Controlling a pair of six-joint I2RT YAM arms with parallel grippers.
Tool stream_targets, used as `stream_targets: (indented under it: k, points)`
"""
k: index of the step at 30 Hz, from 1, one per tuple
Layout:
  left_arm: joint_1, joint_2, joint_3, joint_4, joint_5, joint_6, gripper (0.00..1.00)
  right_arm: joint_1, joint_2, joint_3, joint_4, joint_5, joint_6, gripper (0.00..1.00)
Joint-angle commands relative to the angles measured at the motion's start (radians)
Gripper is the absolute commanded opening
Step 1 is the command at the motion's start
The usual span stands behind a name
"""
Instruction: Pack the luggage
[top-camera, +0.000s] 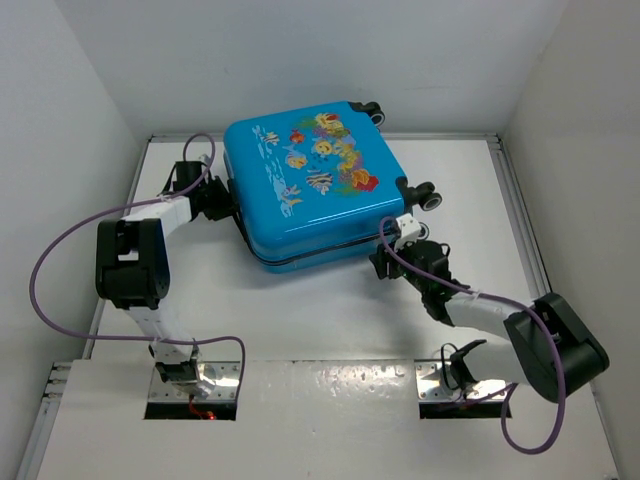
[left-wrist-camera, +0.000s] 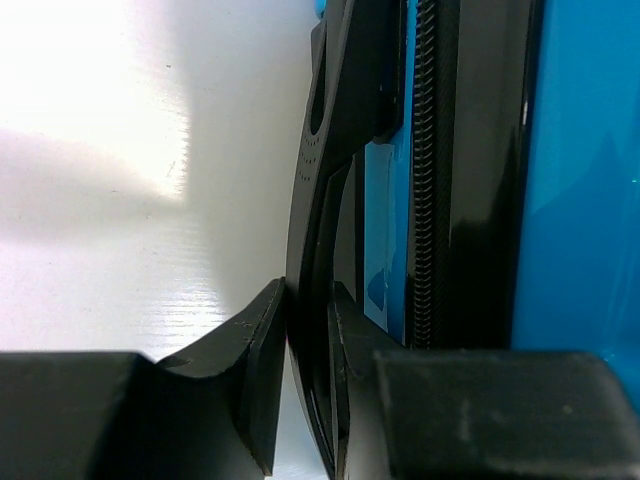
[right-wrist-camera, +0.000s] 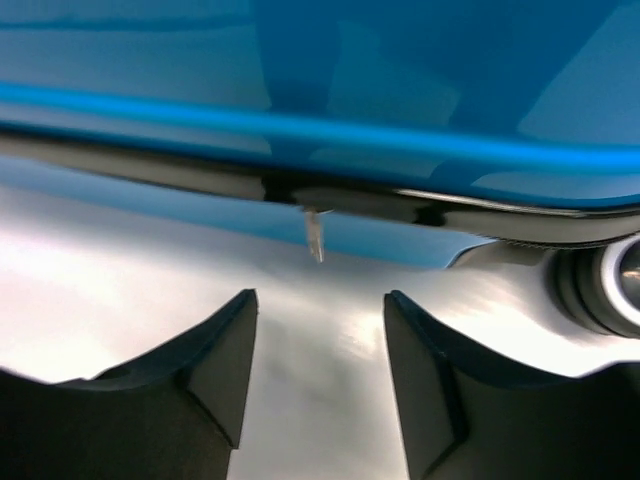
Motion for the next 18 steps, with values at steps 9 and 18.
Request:
stream_targets:
  k: [9, 18]
  points:
    - [0.046, 0.054, -0.083, -0.19, -0.135, 0.058, 0.27, -0.02, 0.115, 0.109, 0.248, 0.019, 0.051, 0.49]
    - [0.046, 0.035, -0.101, -0.19, -0.144, 0.067, 0.27, 0.002, 0.142, 0.115, 0.312, -0.003, 0.037, 0.14]
